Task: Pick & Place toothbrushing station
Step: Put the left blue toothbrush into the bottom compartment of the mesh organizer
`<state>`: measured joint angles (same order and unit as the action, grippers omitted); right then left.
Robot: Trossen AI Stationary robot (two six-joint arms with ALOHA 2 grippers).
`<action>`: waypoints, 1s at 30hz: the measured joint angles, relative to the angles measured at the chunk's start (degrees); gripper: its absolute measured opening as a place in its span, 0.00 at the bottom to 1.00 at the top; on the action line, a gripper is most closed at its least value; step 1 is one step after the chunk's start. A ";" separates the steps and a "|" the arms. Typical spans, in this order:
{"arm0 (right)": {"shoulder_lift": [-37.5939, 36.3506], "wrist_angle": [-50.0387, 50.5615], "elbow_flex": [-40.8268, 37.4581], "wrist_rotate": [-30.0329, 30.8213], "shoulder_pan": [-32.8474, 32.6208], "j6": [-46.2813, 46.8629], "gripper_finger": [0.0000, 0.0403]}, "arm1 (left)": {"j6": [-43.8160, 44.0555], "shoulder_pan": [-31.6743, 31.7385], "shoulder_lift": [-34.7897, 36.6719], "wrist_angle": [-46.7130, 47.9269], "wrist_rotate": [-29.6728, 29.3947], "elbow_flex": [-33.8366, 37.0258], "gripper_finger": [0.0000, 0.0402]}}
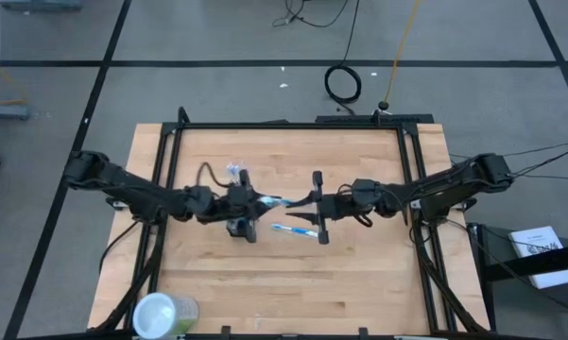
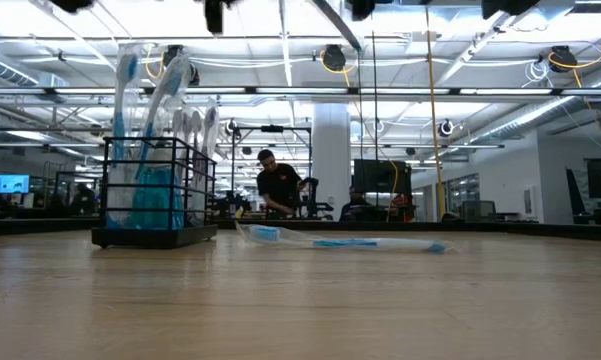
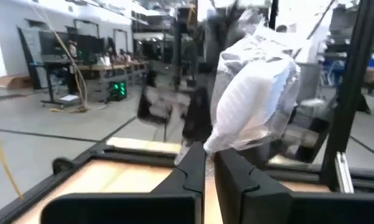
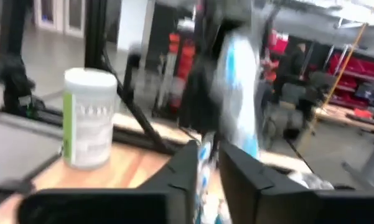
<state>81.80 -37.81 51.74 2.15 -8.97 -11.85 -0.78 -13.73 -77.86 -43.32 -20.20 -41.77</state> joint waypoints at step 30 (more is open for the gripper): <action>-12.12 4.16 -10.75 5.58 0.61 7.75 0.36 | 40.21 -21.37 21.98 58.84 -25.28 -0.10 0.03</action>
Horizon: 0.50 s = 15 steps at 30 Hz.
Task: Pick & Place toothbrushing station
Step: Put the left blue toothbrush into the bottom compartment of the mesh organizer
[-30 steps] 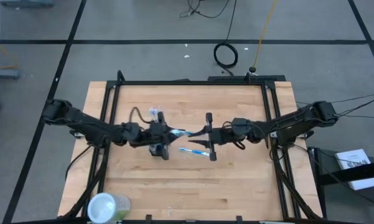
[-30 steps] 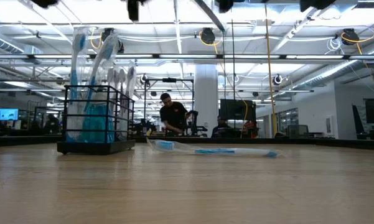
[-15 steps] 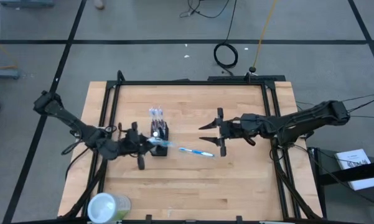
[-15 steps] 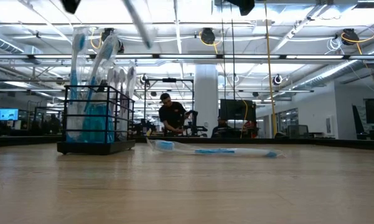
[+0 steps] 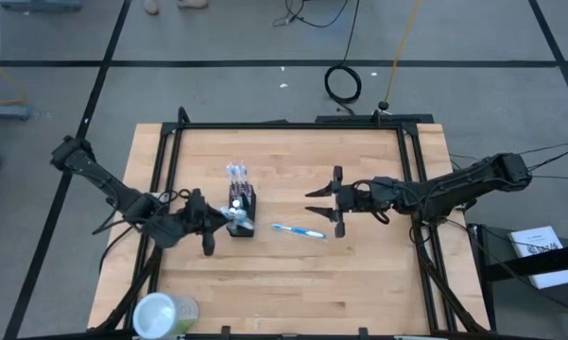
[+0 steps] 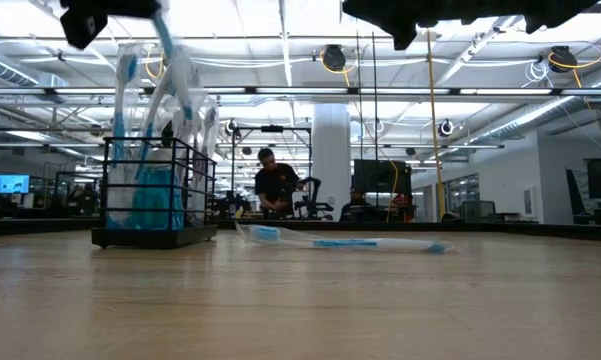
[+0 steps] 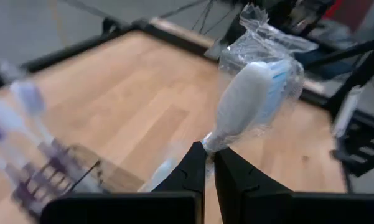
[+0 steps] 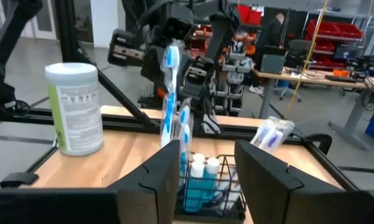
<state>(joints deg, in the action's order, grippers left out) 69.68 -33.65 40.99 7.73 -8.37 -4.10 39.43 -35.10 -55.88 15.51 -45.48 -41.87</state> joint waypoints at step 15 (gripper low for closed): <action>-0.01 0.11 -0.02 -0.25 0.05 0.46 0.35 | 12.66 1.92 -1.56 12.72 1.90 0.00 0.04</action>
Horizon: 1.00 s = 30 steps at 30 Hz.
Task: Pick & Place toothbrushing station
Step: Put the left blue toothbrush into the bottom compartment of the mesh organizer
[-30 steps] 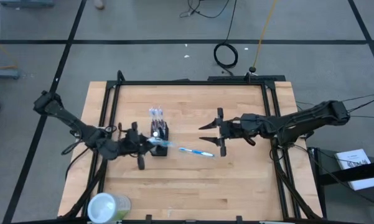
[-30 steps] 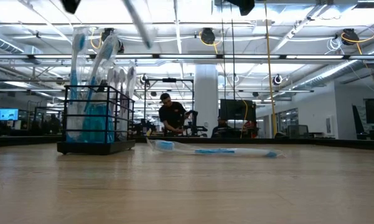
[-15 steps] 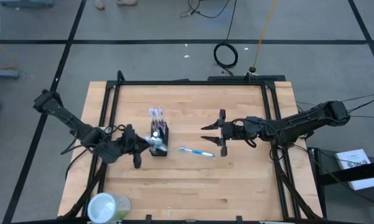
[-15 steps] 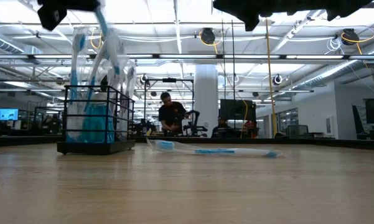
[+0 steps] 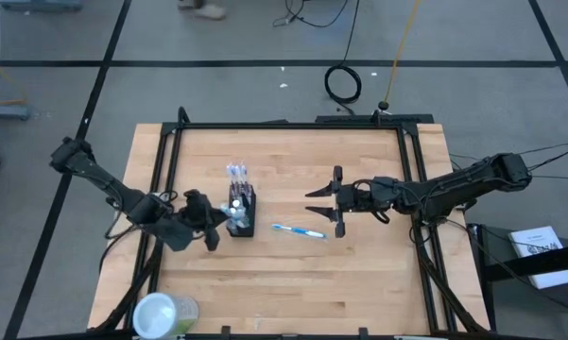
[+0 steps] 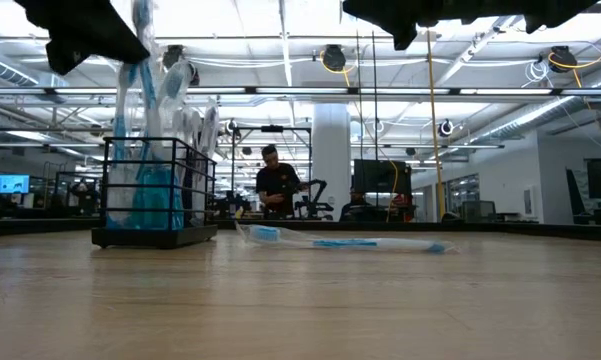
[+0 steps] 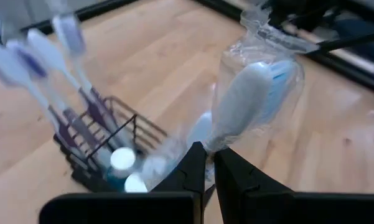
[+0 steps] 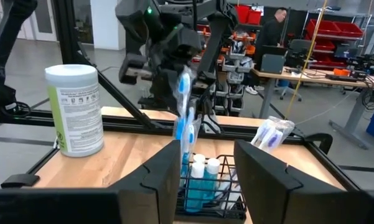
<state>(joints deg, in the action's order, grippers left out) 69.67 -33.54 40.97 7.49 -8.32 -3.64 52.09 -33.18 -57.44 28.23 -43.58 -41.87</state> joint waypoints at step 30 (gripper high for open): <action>0.00 0.75 0.02 0.00 0.00 0.00 0.34 | 3.11 3.94 -16.01 -7.80 4.83 -0.02 0.10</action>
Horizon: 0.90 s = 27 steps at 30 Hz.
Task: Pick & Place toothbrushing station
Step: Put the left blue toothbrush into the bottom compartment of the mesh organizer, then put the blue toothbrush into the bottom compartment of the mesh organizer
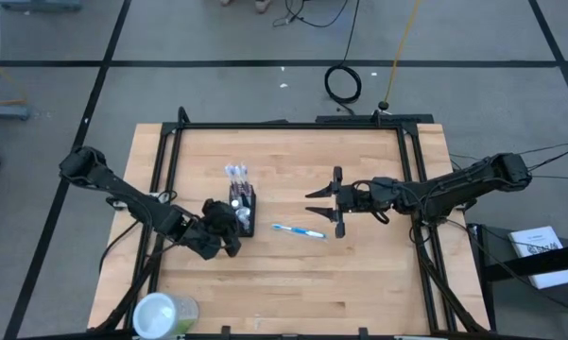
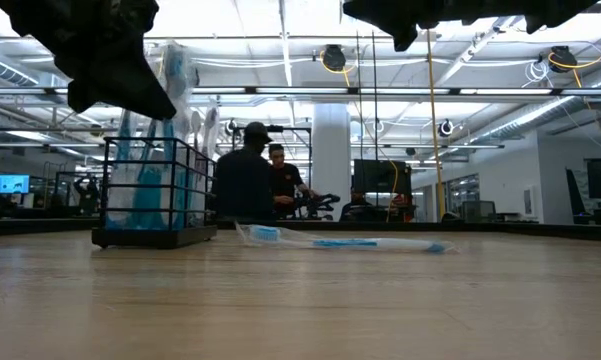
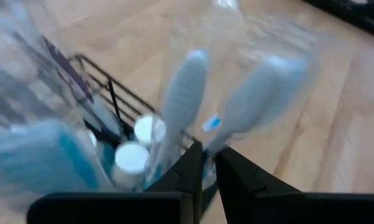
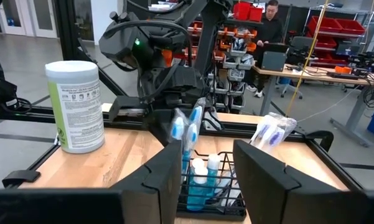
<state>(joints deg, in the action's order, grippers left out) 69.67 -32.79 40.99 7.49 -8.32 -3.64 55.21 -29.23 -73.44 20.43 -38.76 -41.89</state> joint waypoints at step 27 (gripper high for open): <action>30.14 24.61 16.59 7.28 -3.40 4.82 0.58 | -19.89 -0.11 22.88 -9.48 -3.84 0.07 0.64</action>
<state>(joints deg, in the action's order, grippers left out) 99.81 -8.18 57.58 14.77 -11.72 1.18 35.32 -29.34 -50.57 10.95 -42.60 -41.82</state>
